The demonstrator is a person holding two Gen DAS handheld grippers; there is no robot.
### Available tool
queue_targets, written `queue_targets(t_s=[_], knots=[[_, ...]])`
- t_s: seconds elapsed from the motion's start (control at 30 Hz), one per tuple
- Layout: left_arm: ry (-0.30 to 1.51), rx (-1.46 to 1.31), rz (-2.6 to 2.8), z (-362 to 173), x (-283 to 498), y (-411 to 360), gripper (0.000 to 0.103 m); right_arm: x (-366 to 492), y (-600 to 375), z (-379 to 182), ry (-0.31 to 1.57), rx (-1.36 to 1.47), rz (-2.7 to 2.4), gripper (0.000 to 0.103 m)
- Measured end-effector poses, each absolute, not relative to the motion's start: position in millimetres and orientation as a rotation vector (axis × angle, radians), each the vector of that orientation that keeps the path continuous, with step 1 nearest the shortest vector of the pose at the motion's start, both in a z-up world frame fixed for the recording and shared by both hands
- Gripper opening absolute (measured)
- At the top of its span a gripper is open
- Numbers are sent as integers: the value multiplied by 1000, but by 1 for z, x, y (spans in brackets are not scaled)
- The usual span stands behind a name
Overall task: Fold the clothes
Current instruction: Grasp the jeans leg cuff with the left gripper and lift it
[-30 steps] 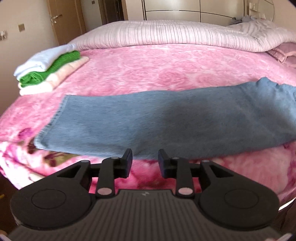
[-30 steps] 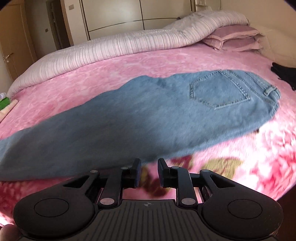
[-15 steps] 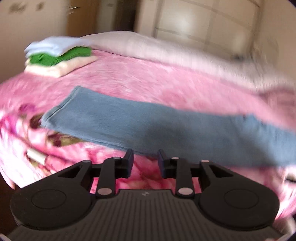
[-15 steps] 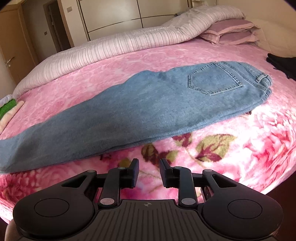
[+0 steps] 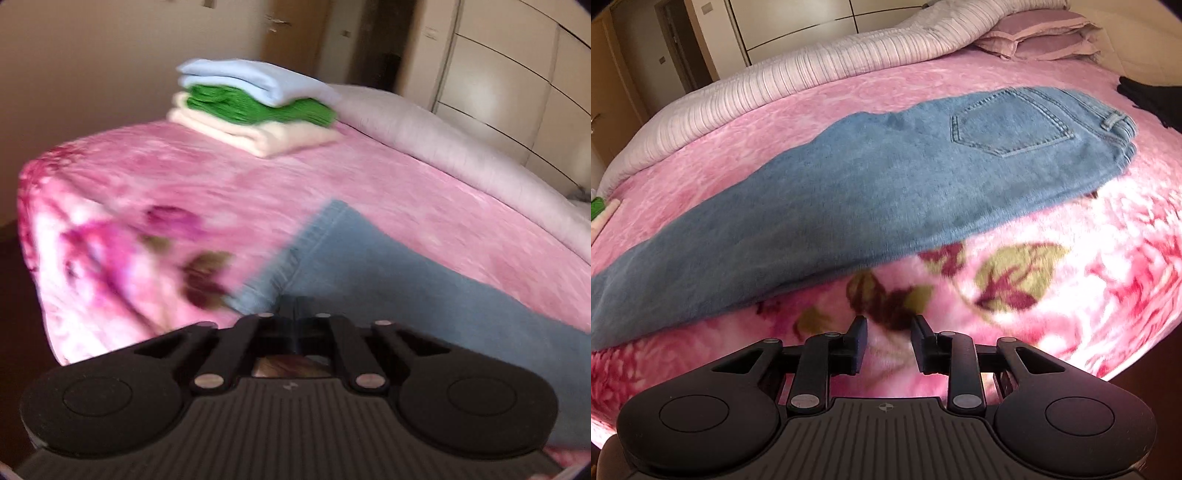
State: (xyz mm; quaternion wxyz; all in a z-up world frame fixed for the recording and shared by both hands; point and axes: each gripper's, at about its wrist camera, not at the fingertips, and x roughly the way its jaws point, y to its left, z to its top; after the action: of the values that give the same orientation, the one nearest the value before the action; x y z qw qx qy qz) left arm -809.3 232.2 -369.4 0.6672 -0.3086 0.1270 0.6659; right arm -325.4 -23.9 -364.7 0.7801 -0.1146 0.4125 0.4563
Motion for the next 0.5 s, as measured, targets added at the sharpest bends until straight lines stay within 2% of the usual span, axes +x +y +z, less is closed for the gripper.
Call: queue_targets(t_s=[0.17, 0.27, 0.33, 0.4, 0.5], knots=[[187, -849, 1473, -359, -834, 229, 4, -312, -8, -350, 884, -230, 990, 30], [85, -960, 1442, -354, -846, 224, 15, -307, 1, -341, 887, -219, 1003, 30], [39, -1022, 1410, -352, -850, 220, 16, -307, 6, -337, 890, -217, 1008, 30], [16, -1073, 1367, -351, -850, 217, 22, -308, 9, -336, 895, -219, 1011, 30], [-31, -1155, 1337, -359, -850, 211, 27, -312, 14, -339, 928, -220, 1022, 30]])
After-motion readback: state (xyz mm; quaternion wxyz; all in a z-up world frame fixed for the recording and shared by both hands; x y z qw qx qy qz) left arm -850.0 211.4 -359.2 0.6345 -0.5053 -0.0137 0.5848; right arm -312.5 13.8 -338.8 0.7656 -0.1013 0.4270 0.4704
